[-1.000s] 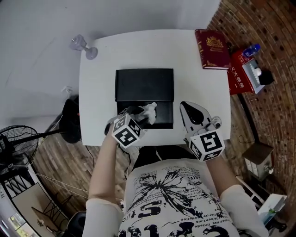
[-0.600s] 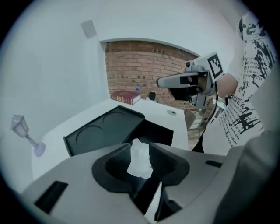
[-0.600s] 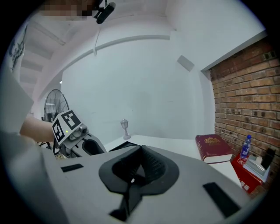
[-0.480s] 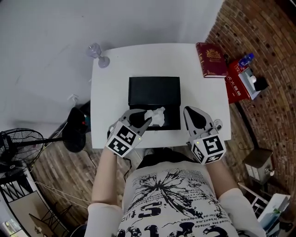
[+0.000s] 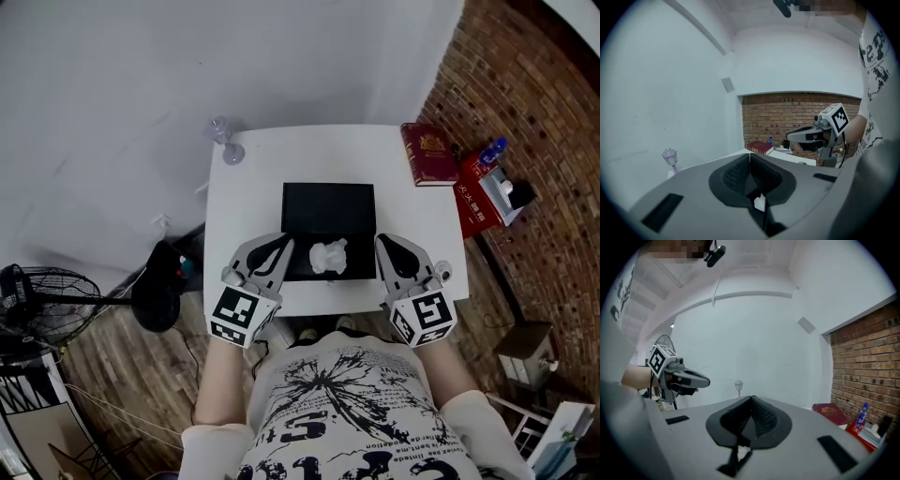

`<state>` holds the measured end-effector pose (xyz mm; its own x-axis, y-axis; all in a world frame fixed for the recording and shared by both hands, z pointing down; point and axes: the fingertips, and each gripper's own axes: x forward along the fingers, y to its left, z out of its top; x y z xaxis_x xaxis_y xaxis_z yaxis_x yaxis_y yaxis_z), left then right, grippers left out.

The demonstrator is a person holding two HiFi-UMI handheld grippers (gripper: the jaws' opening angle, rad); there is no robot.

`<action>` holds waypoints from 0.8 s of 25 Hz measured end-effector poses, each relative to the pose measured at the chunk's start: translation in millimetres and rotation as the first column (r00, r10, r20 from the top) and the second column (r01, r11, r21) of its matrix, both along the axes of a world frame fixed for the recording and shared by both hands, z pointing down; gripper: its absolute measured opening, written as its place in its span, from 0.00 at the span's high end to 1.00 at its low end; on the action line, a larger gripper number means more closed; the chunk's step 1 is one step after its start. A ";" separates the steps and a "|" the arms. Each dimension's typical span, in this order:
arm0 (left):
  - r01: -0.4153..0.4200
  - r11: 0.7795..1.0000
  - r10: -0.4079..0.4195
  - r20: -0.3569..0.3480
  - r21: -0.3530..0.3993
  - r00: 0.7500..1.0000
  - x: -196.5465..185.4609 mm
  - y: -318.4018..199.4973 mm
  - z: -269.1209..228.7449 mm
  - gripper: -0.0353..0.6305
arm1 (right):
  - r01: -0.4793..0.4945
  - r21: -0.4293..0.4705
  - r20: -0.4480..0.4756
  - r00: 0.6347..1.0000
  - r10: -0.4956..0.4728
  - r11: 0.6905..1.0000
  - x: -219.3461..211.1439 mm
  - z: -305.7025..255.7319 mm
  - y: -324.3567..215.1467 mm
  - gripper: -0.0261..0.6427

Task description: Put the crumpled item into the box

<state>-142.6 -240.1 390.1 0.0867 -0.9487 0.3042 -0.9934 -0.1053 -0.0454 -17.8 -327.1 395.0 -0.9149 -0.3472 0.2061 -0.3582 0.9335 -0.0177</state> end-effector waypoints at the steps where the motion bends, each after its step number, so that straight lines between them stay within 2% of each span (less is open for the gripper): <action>1: 0.020 1.000 -0.020 -0.003 0.020 1.000 -4.8 4.9 -6.2 0.92 | -0.001 0.010 0.008 1.000 0.000 1.000 -1.3 -4.5 2.3 0.94; 5: 0.066 0.994 -0.064 -0.023 0.086 0.998 -15.6 20.0 -28.5 0.93 | 0.004 0.052 0.050 0.999 -0.007 0.999 -4.5 -20.9 8.3 0.94; 9: 0.078 0.991 -0.075 -0.035 0.111 0.997 -15.6 26.0 -35.1 0.93 | 0.010 0.078 0.085 0.996 -0.017 0.997 -2.9 -30.9 15.4 0.94; 20: 0.074 0.987 -0.069 -0.035 0.144 0.997 -12.9 18.7 -45.9 0.93 | 0.019 0.093 0.052 0.998 -0.024 0.995 -3.3 -32.1 16.5 0.94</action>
<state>-155.4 -221.5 344.2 0.0240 -0.9866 0.1613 -0.9993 -0.0285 -0.0258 -21.1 -310.6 363.0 -0.9311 -0.3429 0.1248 -0.3391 0.9394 0.0506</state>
